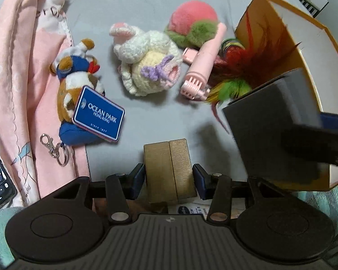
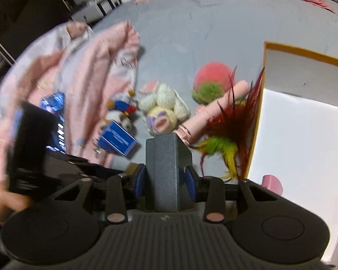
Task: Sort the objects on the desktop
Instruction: 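Lift the dark grey box and gold box toward the orange-rimmed box, then lower the dark grey box into the orange-rimmed box and open the right gripper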
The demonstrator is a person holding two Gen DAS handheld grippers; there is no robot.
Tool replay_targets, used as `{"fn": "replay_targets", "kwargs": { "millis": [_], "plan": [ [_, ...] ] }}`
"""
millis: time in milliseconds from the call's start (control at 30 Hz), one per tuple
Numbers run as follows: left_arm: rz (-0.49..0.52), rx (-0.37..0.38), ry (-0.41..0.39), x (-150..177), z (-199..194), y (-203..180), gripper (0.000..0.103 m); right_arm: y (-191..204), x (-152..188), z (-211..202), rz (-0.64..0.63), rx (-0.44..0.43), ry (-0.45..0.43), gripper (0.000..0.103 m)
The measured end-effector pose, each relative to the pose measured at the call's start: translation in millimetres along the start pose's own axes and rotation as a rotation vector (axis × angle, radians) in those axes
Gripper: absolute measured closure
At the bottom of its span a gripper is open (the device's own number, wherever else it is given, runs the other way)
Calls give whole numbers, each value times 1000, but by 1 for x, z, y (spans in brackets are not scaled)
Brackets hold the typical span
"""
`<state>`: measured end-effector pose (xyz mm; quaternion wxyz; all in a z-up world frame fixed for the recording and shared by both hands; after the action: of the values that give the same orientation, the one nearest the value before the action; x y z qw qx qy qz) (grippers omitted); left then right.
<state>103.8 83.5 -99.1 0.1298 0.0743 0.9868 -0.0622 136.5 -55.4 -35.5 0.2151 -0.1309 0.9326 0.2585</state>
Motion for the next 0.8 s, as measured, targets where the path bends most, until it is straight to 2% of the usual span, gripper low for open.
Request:
{"fn": "replay_targets", "kwargs": {
  "millis": [67,233,367,533,633,800],
  "plan": [
    [-20,21,-40,2,-6,1,51,-2,-1,-18,22,-27,-33,63],
    [-63,-18,-153,8,-31,-2,51,-15,-3,-62,60,-31,-113,63],
    [-68,29,-227,10,-60,-16,51,-34,-2,-92,88,19,-183,63],
    [-5,88,-339,-4,-102,-52,51,-69,2,-115,142,95,-231,63],
    [36,160,-366,-14,-115,-77,51,-91,8,-124,184,131,-243,63],
    [58,248,-350,-31,-109,-107,51,-120,21,-126,240,160,-226,63]
  ]
}}
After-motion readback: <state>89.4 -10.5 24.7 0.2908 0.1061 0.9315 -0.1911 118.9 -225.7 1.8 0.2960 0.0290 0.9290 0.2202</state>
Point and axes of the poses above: each gripper's, at about its wrist camera, not at the fingertips, and z roughly the way its jaws point, y to its left, x to its underside, the point moved 4 cm from there along z, roughly the way its jaws point, and after that the axes turned 6 degrees about z, right-handed, at the moved point
